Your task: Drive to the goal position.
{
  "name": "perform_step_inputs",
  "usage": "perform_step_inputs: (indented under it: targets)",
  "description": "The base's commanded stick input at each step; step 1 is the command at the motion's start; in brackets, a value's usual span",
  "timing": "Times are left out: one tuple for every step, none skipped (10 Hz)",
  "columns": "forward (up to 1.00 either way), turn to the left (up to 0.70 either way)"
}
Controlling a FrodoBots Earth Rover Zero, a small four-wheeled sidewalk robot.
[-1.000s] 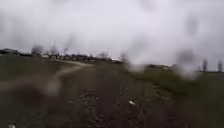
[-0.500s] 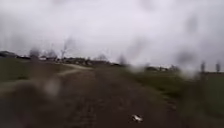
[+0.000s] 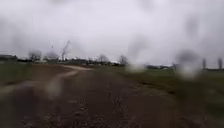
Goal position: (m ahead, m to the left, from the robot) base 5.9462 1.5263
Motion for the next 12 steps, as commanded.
perform_step_inputs:
  targets:
    - [1.0, 0.0]
    - [1.0, 0.29]
    - [1.0, 0.37]
    - [1.0, 0.29]
    - [1.0, 0.1]
    - [1.0, 0.0]
    - [1.0, 0.0]
    - [1.0, 0.0]
    - [1.0, 0.0]
    - [1.0, 0.0]
    - [1.0, 0.06]
    - [1.0, 0.12]
